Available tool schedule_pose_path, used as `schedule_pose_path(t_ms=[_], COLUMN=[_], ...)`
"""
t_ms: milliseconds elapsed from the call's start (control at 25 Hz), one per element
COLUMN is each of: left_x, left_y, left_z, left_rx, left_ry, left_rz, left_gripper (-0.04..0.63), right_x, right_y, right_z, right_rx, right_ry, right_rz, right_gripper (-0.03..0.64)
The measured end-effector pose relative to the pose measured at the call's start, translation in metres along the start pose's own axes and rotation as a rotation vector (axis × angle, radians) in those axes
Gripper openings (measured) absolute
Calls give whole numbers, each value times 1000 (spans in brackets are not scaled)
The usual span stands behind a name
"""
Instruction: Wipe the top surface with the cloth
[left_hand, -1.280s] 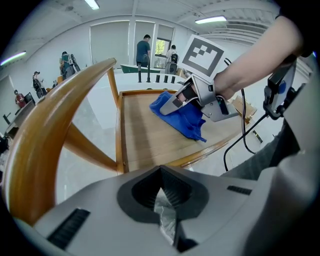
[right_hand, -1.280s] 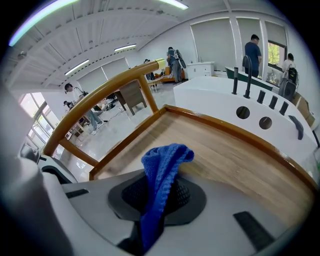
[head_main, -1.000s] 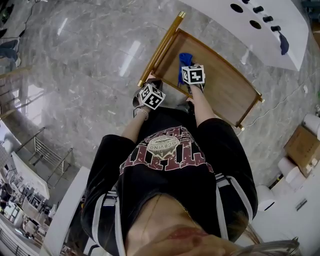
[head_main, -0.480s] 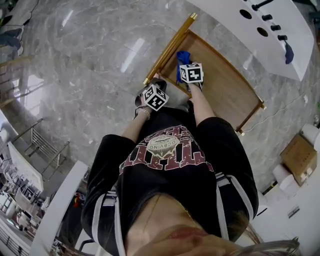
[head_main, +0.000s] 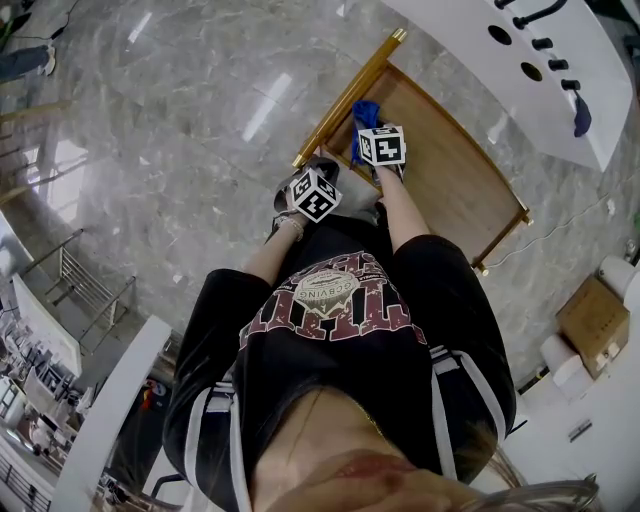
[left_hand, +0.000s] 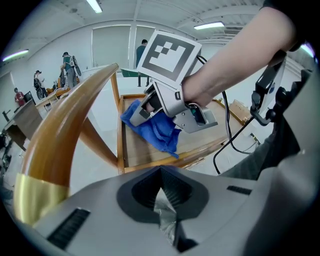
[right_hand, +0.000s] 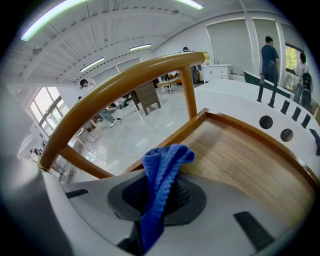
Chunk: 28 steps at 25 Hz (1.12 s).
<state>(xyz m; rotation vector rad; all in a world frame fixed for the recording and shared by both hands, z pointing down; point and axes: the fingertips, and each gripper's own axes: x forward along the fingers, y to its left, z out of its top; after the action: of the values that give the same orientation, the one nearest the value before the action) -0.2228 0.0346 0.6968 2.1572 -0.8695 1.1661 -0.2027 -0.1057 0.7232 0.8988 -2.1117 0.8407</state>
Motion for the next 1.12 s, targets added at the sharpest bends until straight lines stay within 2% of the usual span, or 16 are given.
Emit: schedule_pose_path(t_ms=[80, 240, 360, 600, 840, 1120], left_x=[2, 7, 7, 11, 8, 10], left_y=[0, 3, 6, 0, -1, 1], left_z=[-1, -3, -2, 4, -2, 5], left_rx=[3, -26, -44, -37, -14, -36], left_ry=[4, 4, 1, 13, 28, 21], left_rz=[-3, 5, 18, 1, -10, -11], left_gripper=[48, 48, 48, 48, 48, 48], right_x=[0, -11, -11, -4, -2, -4], right_y=[8, 45, 64, 57, 59, 57], right_z=[3, 13, -1, -37, -37, -38], right_rx=[51, 134, 121, 31, 22, 33], right_ry=[-20, -80, -15, 119, 108, 109], right_rz=[56, 273, 325, 230, 203, 195], right_gripper=[55, 55, 55, 55, 55, 55])
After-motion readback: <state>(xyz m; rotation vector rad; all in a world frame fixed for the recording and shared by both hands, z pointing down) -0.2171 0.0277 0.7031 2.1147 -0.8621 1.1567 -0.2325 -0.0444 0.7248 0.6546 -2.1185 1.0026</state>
